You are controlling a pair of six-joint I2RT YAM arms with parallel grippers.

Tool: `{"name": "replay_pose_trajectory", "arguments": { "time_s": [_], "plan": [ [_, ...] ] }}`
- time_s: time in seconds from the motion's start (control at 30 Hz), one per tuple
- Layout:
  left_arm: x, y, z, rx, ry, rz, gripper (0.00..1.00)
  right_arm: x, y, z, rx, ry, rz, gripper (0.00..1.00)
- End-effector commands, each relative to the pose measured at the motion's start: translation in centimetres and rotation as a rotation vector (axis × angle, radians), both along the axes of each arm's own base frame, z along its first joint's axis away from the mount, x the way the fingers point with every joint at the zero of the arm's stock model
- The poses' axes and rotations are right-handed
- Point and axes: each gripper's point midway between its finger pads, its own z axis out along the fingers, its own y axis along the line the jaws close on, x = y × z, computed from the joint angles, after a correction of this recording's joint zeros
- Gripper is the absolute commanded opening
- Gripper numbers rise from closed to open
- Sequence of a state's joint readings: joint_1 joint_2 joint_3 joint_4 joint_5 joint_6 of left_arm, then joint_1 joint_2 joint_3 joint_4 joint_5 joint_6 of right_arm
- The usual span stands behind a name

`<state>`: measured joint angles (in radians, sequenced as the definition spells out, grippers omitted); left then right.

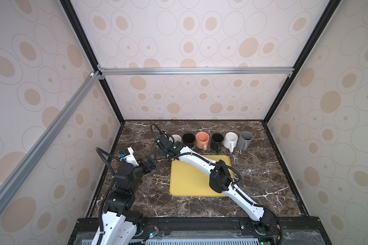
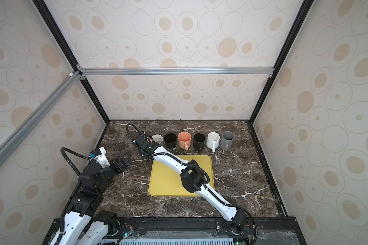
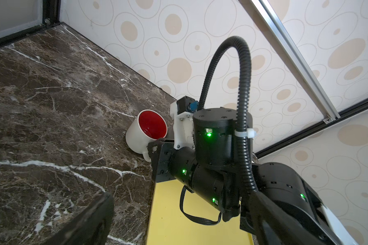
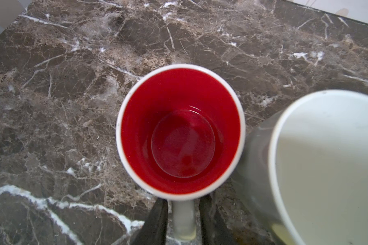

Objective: Turn the mug right side up

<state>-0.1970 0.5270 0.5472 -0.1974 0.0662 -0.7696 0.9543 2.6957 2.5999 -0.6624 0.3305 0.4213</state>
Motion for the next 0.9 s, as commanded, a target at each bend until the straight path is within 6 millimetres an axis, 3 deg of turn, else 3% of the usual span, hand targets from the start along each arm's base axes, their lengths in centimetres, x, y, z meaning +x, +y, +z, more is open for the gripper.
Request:
{"name": "replay_pose_trajectory", "arguments": {
  "time_s": [0.0,0.3,0.43,0.47,0.6,0.7,0.8,0.87],
  "plan": [
    [0.1,0.1,0.8,0.005,-0.025,0.002,1.00,-0.5,0.4,4.5,0.070,-0.035,0.014,0.29],
    [0.4,1.0,1.0,0.061,-0.029,0.040,1.00,-2.3,-0.2,10.6,0.127,-0.091,0.058,0.31],
    [0.7,1.5,1.7,0.091,-0.042,0.066,1.00,-3.2,-1.4,14.2,0.145,-0.130,0.080,0.32],
    [0.9,1.7,1.9,0.100,-0.049,0.075,1.00,-3.5,-1.9,14.2,0.132,-0.128,0.088,0.32],
    [2.1,2.3,2.3,0.161,-0.060,0.114,1.00,-5.0,-4.0,17.2,0.142,-0.177,0.127,0.35],
    [3.5,2.1,2.0,0.196,-0.060,0.113,1.00,-6.7,-7.1,19.8,0.136,-0.255,0.156,0.40],
    [4.9,2.2,1.8,0.247,-0.083,0.150,1.00,-8.0,-12.5,21.5,0.094,-0.307,0.125,0.52],
    [5.6,2.3,1.6,0.314,-0.111,0.187,1.00,-8.2,-16.6,21.1,0.073,-0.285,0.071,0.63]
  ]
}}
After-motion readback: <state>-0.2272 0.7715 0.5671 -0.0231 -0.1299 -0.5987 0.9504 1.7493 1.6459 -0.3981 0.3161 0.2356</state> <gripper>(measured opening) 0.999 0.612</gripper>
